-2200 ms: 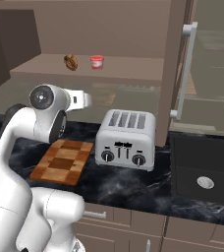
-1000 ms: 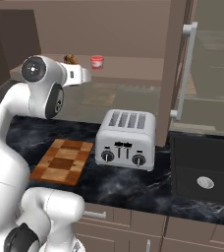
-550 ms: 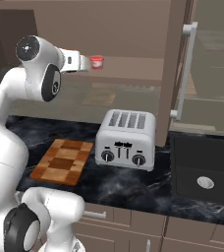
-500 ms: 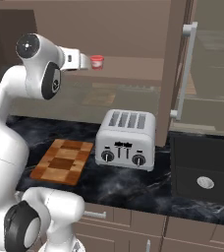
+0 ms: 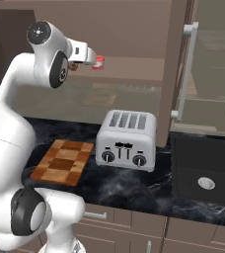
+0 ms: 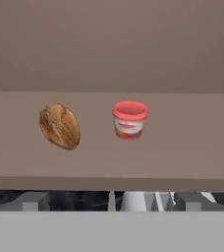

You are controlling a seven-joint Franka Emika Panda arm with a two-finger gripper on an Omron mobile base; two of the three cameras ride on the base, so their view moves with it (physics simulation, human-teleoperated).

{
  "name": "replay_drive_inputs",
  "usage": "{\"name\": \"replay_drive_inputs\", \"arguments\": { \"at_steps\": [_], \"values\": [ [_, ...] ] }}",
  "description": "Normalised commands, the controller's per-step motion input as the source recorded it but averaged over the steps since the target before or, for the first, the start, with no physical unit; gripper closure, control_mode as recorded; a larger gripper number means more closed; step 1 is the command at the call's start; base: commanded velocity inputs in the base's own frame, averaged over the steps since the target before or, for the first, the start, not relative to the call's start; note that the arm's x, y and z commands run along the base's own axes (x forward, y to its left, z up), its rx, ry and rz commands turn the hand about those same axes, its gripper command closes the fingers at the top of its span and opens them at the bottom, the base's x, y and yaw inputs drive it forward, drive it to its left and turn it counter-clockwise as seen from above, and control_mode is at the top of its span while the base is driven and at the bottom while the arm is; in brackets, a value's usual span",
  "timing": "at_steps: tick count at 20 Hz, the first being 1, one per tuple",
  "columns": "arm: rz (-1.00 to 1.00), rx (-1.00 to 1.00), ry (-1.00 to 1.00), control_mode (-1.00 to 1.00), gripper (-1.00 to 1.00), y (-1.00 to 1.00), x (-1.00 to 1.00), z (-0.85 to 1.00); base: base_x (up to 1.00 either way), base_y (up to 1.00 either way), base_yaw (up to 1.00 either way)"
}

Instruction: Pick the bread, place it on the cutting board, pick the jam, place it on the counter, and close the cabinet.

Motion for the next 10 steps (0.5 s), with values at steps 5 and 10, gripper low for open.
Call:
{"name": "replay_drive_inputs", "arguments": {
  "at_steps": [5,10],
  "values": [
    [0.00,0.10,0.00,-1.00,-1.00,-0.21,0.25,0.00,0.00,0.00,0.00],
    [0.00,0.04,0.00,-1.00,-1.00,-0.09,0.34,0.00,0.00,0.00,0.00]
  ]
}}
